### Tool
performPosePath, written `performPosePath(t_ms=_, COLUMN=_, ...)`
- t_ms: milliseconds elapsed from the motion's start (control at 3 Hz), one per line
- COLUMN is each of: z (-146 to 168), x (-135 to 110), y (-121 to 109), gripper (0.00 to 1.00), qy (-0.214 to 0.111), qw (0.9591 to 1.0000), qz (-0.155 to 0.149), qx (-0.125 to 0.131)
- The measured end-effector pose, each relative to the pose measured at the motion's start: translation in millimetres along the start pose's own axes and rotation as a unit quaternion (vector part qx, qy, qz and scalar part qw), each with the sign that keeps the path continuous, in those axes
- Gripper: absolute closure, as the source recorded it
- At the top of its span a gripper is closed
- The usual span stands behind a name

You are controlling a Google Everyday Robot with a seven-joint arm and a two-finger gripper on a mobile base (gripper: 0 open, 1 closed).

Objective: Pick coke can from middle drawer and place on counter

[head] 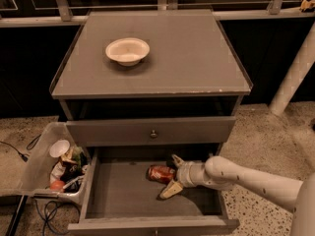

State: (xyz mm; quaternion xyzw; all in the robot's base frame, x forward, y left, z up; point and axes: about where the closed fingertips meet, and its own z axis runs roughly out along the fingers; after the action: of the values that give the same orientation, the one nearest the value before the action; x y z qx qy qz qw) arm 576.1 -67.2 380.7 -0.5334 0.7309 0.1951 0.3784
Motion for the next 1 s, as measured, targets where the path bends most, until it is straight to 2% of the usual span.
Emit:
performPosePath(t_ms=333, z=0.0, x=0.0, y=0.0, gripper=0.18, qy=0.0, qw=1.0, qz=0.0, qx=0.0)
performPosePath(t_ms=1000, z=0.1, x=0.0, y=0.1, gripper=0.65, qy=0.0, qw=1.0, qz=0.0, qx=0.0)
